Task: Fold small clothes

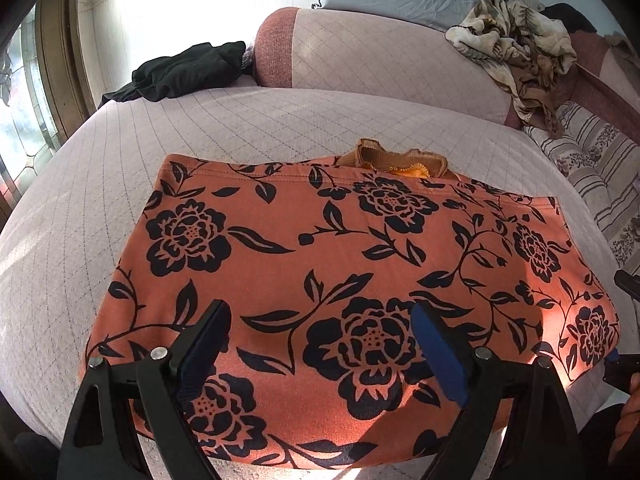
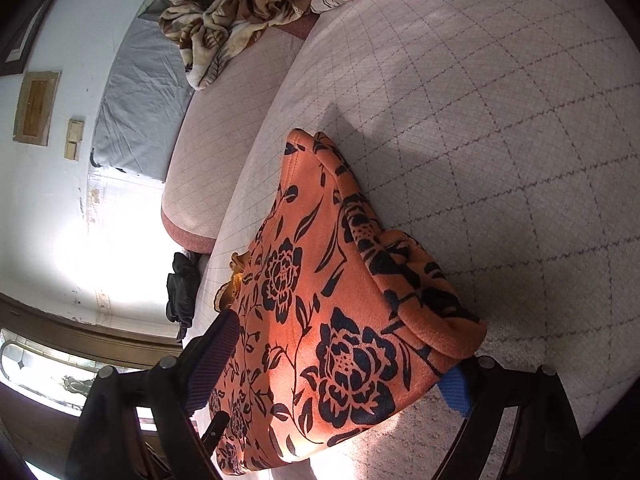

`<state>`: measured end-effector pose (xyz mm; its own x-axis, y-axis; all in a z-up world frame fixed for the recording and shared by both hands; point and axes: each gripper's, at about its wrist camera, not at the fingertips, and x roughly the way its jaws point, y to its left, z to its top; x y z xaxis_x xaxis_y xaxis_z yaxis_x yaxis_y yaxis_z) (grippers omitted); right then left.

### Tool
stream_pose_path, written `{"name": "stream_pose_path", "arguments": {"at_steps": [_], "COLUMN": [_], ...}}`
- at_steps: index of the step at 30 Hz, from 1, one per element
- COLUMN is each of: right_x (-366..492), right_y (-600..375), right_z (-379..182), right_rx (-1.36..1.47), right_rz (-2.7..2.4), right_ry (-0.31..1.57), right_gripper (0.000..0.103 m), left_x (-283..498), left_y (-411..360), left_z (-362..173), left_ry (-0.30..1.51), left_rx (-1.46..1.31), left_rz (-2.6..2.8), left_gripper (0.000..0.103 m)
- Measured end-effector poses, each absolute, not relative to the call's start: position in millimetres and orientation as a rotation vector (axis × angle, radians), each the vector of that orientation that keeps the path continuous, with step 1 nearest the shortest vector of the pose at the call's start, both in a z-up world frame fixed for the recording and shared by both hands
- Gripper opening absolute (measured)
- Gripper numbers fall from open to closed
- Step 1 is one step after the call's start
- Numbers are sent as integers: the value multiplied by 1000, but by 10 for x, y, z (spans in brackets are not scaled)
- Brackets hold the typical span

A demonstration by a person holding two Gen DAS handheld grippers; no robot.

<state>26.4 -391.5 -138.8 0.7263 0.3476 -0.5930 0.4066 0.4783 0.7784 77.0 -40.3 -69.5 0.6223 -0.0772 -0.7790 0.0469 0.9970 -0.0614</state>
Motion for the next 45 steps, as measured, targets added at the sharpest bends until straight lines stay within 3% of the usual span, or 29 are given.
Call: {"name": "stream_pose_path", "arguments": {"at_steps": [6, 14, 18, 25, 28, 29, 31, 32, 35, 40, 45], "right_x": [373, 391, 423, 468, 490, 513, 603, 643, 723, 790, 765], "right_y": [-3811, -3784, -3745, -3699, -3680, -3679, -3660, -3651, -3564, -2933, -1652], "right_z": [-1363, -1363, -1327, -1213, -1230, -1267, -1377, -1411, -1273, -419, 216], "right_rx": [1012, 984, 954, 908, 891, 891, 849, 808, 709, 430, 157], "right_rz": [-56, -78, -93, -96, -103, -107, -120, -137, -125, -74, 100], "right_ry": [830, 847, 859, 853, 860, 875, 945, 980, 999, 845, 714], "right_gripper": [90, 90, 90, 90, 90, 89, 58, 26, 18, 16, 16], "left_x": [906, 762, 856, 774, 928, 888, 913, 928, 858, 517, 43], "left_y": [-516, -555, -732, -612, -700, -707, -696, -657, -419, 451, 1522], "left_z": [-992, -702, -1042, -695, -1063, -1052, -1010, -971, -737, -203, 53], "left_ry": [972, 846, 934, 824, 988, 922, 944, 956, 914, 743, 594], "left_rx": [31, -3, 123, 43, 108, 125, 112, 82, -3, -183, -358], "left_rz": [-52, -106, -115, -106, -122, -118, -121, -134, -142, -35, 188], "left_gripper": [93, 93, 97, 97, 98, 103, 103, 102, 102, 102, 102]}}
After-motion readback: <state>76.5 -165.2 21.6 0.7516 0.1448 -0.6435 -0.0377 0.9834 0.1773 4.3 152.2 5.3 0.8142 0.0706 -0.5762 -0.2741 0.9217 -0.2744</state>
